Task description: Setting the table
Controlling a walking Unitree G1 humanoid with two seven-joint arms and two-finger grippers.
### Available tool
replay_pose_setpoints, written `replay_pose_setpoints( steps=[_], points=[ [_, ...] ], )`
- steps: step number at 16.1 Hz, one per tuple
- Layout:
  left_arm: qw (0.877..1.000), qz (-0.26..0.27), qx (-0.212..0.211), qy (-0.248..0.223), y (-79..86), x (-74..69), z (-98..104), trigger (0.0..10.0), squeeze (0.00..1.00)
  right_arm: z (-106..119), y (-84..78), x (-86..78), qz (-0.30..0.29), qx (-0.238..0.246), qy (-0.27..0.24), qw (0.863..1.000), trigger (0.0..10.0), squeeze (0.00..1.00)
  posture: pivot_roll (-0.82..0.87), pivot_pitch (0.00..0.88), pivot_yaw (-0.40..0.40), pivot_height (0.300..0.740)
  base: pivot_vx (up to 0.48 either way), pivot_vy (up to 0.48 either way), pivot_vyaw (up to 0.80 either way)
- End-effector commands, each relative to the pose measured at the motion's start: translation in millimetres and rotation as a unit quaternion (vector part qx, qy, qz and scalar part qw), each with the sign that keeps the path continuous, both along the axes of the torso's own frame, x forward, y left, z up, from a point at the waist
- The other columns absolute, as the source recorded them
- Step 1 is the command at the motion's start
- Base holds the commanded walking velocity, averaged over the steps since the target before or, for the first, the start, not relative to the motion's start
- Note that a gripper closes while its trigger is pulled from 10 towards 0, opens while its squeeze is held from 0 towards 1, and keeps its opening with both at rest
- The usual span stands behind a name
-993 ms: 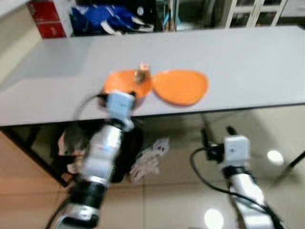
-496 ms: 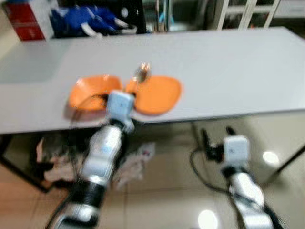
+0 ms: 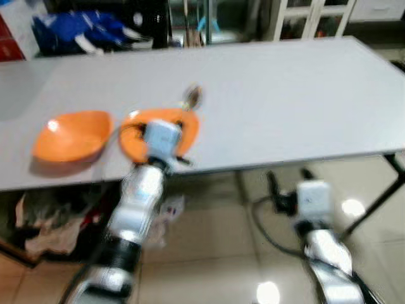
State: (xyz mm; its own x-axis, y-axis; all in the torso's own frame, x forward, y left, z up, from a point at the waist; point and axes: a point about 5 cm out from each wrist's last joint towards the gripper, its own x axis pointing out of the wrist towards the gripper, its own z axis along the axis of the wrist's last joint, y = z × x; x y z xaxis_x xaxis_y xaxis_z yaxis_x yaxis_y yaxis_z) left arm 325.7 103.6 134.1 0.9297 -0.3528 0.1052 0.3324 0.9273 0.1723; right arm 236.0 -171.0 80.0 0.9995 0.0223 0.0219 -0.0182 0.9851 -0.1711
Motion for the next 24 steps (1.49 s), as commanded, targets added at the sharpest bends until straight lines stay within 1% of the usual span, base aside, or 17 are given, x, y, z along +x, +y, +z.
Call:
replay_pose_setpoints(
  steps=[1,3,6,9,10,12,13,14,15,16,18,20,21,22,23,24],
  points=[
    [1.0,0.019,0.007,-0.013,13.4,3.9,6,0.0,0.0,3,7.7,1.1,0.009,0.008,-0.008,1.0,10.0,0.0,-0.07,0.0,0.066,0.731,0.285,-0.382,0.0],
    [1.0,0.023,0.006,-0.009,14.5,5.1,5,0.0,0.0,3,7.8,0.4,0.009,0.008,-0.007,1.0,10.0,0.0,-0.07,0.0,0.065,0.731,0.323,-0.351,0.0],
    [1.0,0.022,0.005,0.004,12.6,11.6,5,0.0,0.0,2,8.8,-1.3,0.01,0.009,-0.006,1.0,10.0,0.0,-0.07,0.0,0.062,0.731,0.0,0.0,0.0],
    [0.999,0.033,0.008,0.013,11.6,30.7,10,0.0,0.0,2,8.1,-2.6,0.01,0.009,-0.004,1.0,10.0,0.0,-0.09,0.0,0.057,0.731,0.0,0.0,0.0],
    [0.998,0.047,0.002,0.031,9.9,42.6,12,0.0,0.0,2,7.4,-4.7,0.01,0.007,-0.002,1.0,10.0,0.0,-0.1,0.0,0.059,0.731,0.0,0.0,0.0],
    [0.996,0.07,-0.001,0.051,11.5,50.5,11,0.0,0.0,2,5.4,-7.2,0.008,0.005,-0.001,1.0,10.0,0.0,-0.12,0.0,0.06,0.731,0.0,0.0,0.0],
    [0.994,0.094,0.0,0.063,14.0,55.7,11,0.0,0.0,3,3.4,-10.2,0.004,0.004,0.0,1.0,10.0,0.0,-0.13,0.0,0.059,0.731,0.0,0.0,0.0],
    [0.992,0.106,0.005,0.068,15.0,58.4,10,0.0,0.0,3,2.6,-12.2,0.003,0.003,0.001,1.0,10.0,0.0,-0.14,0.0,0.055,0.731,0.0,0.0,0.0],
    [0.989,0.119,0.0,0.083,15.8,61.4,8,0.0,0.0,2,2.0,-16.0,0.004,0.002,0.005,1.0,10.0,0.0,-0.15,0.0,0.051,0.731,0.0,0.0,0.0],
    [0.988,0.126,-0.001,0.088,15.8,63.2,8,0.0,0.0,2,1.6,-17.8,0.004,0.001,0.009,1.0,10.0,0.0,-0.15,0.0,0.05,0.731,0.0,0.0,0.0],
    [0.985,0.143,0.007,0.099,17.3,68.2,10,0.0,0.0,1,0.8,-25.2,0.006,-0.002,0.016,1.0,10.0,0.0,-0.17,0.0,0.045,0.731,0.0,0.0,0.0],
    [0.981,0.157,0.017,0.109,23.4,72.5,13,0.0,0.0,2,-0.5,-35.4,0.004,-0.002,0.02,1.0,10.0,0.0,-0.2,0.0,0.056,0.731,0.0,0.0,0.0],
    [0.98,0.165,0.012,0.109,27.0,73.8,16,0.0,0.0,1,-2.3,-38.8,-0.002,-0.003,0.023,1.0,10.0,0.0,-0.21,0.0,0.064,0.731,0.0,0.0,0.0],
    [0.981,0.164,0.005,0.106,28.0,74.2,17,0.0,0.0,1,-4.1,-40.7,-0.007,-0.004,0.026,1.0,10.0,0.0,-0.22,0.0,0.074,0.731,0.0,0.0,0.0],
    [0.991,0.116,0.008,0.068,17.9,70.4,19,0.0,0.0,2,-5.8,-41.9,-0.017,-0.002,0.022,1.0,10.0,0.0,-0.22,0.0,0.09,0.731,0.0,0.0,0.0],
    [0.997,0.066,0.01,0.022,9.5,62.5,20,0.0,0.0,3,-7.6,-40.8,-0.025,0.001,0.02,1.0,10.0,0.0,-0.21,0.0,0.092,0.731,0.0,0.0,0.0]
  ],
)
